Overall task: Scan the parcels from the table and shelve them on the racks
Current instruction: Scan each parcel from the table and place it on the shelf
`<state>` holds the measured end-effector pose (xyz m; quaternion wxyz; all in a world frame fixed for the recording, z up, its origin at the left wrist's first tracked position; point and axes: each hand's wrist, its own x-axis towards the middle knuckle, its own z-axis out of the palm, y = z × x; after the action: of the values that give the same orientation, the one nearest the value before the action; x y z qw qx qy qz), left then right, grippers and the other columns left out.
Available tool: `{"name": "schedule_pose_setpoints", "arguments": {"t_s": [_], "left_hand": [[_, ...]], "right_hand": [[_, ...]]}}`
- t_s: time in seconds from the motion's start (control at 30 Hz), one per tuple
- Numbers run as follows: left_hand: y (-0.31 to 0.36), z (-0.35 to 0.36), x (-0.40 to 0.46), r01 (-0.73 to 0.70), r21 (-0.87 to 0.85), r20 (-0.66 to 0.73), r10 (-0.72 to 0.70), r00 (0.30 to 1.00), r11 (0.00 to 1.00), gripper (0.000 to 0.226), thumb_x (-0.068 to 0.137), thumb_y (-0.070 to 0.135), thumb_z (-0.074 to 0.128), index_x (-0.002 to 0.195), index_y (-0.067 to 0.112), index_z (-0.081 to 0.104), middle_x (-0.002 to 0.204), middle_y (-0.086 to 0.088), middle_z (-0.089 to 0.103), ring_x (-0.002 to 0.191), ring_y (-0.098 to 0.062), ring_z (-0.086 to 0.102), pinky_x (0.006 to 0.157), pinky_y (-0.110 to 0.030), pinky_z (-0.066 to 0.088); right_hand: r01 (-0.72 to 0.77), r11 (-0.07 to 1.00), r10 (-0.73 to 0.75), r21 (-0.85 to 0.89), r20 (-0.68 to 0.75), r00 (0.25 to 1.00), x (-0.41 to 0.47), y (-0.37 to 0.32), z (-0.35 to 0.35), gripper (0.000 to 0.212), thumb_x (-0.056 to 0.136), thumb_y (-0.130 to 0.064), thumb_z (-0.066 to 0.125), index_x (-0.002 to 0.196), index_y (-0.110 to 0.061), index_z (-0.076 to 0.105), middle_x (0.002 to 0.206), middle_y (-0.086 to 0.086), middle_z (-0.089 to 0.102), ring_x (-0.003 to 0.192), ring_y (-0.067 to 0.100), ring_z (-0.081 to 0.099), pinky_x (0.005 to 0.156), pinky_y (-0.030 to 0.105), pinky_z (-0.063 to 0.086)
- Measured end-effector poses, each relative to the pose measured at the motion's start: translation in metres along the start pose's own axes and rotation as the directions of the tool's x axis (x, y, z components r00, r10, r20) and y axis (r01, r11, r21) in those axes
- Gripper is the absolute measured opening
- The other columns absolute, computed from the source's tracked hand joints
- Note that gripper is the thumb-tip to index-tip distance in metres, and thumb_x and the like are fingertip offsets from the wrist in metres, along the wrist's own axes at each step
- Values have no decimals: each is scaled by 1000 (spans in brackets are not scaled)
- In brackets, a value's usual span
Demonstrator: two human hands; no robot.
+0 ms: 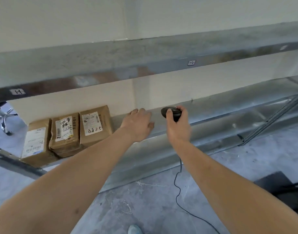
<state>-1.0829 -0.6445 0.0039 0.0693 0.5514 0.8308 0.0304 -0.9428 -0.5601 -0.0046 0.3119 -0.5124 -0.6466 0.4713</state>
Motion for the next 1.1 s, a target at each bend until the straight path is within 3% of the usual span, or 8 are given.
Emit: {"name": "schedule_pose_setpoints", "arguments": {"t_s": [0.17,0.27,0.53,0.7,0.8,0.93,1.03,1.1], "left_hand": [[82,-3,17,-153,28,1,153,988,988,41,106,44,39,128,13,54,132,-14,54,127,-37,48,106,-50,43],[139,-2,24,-218,45,7,218,976,975,45,106,46,38,132,13,54,136,-15,54,129,-38,47,108,-50,41],[312,11,31,-418,82,27,417,909,905,51,104,49,35,138,14,52,139,-15,52,130,-38,48,106,-50,43],[417,23,33,-528,111,42,527,849,842,49,103,51,37,135,18,52,136,-12,55,129,-35,48,106,-50,43],[475,25,31,-582,103,48,580,813,807,55,103,54,41,146,21,49,149,-11,49,139,-35,43,112,-50,41],[545,31,39,-677,111,84,672,736,728,78,88,68,22,144,22,51,147,-13,53,138,-34,45,114,-51,39],[594,40,50,-735,102,108,727,678,670,70,94,65,29,143,21,52,145,-10,53,136,-34,45,112,-51,40],[627,47,57,-773,89,110,765,635,628,61,100,60,39,145,20,51,149,-10,50,138,-34,43,113,-51,40]], "right_hand": [[-18,1000,18,3,-130,991,2,18,-83,30,105,-51,52,131,-36,48,92,-17,61,83,10,60,77,33,43],[-49,999,50,11,-206,977,0,33,-137,31,104,-52,51,131,-39,47,98,-9,64,91,20,61,80,35,45],[-133,989,148,67,-350,925,-8,93,-294,30,101,-56,52,128,-45,47,106,-9,66,97,23,65,88,42,53],[-150,984,176,94,-446,878,-16,131,-391,31,103,-54,51,131,-43,46,97,-18,62,86,8,62,75,35,48],[-178,978,211,112,-516,830,-19,151,-442,33,104,-54,50,133,-41,47,96,-20,59,83,-3,53,68,29,42],[-250,954,297,163,-598,744,-20,175,-498,32,102,-58,48,131,-45,45,96,-20,59,83,3,55,78,37,49],[-275,943,328,187,-653,682,-17,193,-536,32,102,-58,49,131,-45,43,96,-18,60,88,16,62,80,40,52],[-290,934,352,209,-683,640,-15,205,-562,33,103,-56,49,132,-43,44,96,-18,59,87,14,61,76,39,49]]}}
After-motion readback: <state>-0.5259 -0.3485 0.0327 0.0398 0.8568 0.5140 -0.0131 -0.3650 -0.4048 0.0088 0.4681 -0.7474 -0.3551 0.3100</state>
